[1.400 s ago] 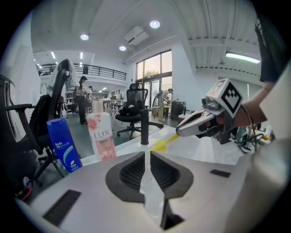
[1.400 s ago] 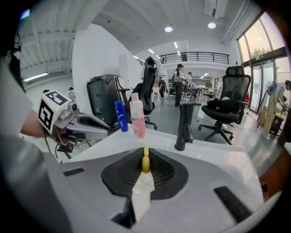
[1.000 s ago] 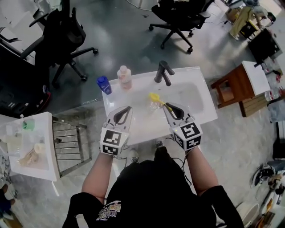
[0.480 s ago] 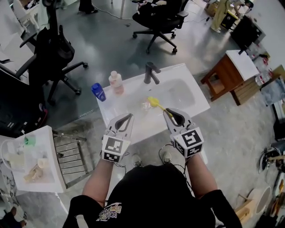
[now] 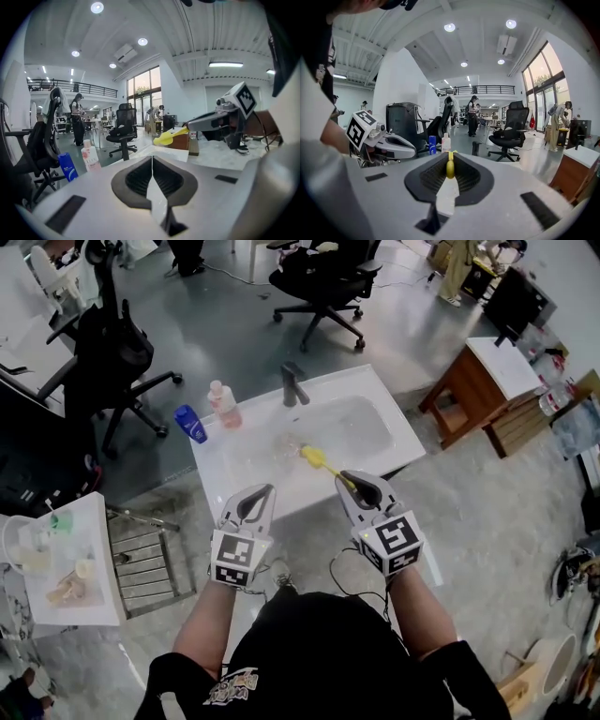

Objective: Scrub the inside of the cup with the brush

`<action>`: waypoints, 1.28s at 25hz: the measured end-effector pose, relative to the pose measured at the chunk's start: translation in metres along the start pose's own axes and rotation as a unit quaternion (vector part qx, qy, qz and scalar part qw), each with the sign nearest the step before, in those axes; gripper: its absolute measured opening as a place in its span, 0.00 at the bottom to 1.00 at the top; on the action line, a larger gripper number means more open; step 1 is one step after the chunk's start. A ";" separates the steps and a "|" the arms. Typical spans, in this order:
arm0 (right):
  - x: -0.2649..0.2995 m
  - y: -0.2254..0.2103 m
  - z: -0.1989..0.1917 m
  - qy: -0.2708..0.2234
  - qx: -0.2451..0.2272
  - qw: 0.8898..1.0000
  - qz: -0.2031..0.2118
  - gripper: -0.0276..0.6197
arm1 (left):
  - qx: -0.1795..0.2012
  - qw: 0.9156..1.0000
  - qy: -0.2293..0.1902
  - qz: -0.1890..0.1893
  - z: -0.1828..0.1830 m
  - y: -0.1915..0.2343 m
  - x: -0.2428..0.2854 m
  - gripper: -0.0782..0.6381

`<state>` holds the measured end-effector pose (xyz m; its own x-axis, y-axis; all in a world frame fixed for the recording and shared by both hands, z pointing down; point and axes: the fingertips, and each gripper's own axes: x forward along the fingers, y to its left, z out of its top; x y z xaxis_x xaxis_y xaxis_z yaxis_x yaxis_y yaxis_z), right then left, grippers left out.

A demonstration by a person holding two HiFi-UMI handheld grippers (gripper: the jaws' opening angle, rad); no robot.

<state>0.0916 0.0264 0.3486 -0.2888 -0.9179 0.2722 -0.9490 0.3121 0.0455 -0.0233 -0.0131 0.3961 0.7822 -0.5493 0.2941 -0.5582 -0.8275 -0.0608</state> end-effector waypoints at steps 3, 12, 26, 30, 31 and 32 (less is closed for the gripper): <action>-0.033 -0.004 -0.013 -0.007 0.006 1.000 0.018 0.10 | -0.006 1.000 0.002 0.017 0.002 -0.037 -0.010 0.12; -0.125 0.001 -0.040 -0.026 0.025 0.997 0.074 0.10 | -0.006 0.998 0.015 0.068 -0.001 -0.145 -0.059 0.12; -0.171 0.058 -0.052 -0.037 0.018 0.988 0.152 0.10 | -0.034 0.990 0.015 0.140 -0.014 -0.197 -0.132 0.12; -0.177 0.064 -0.053 -0.036 0.012 0.989 0.146 0.10 | -0.039 0.990 0.007 0.134 -0.013 -0.198 -0.137 0.12; -0.178 0.065 -0.053 -0.036 0.010 0.989 0.143 0.10 | -0.038 0.990 0.006 0.132 -0.013 -0.196 -0.138 0.12; -0.179 0.067 -0.053 -0.036 0.010 0.989 0.140 0.10 | -0.037 0.991 0.004 0.130 -0.012 -0.195 -0.140 0.12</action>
<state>0.0868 0.2243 0.3542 -0.5481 -0.8116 0.2021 -0.8327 0.5522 -0.0406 -0.0271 0.2261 0.3782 0.6066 -0.7421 0.2853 -0.7602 -0.6464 -0.0652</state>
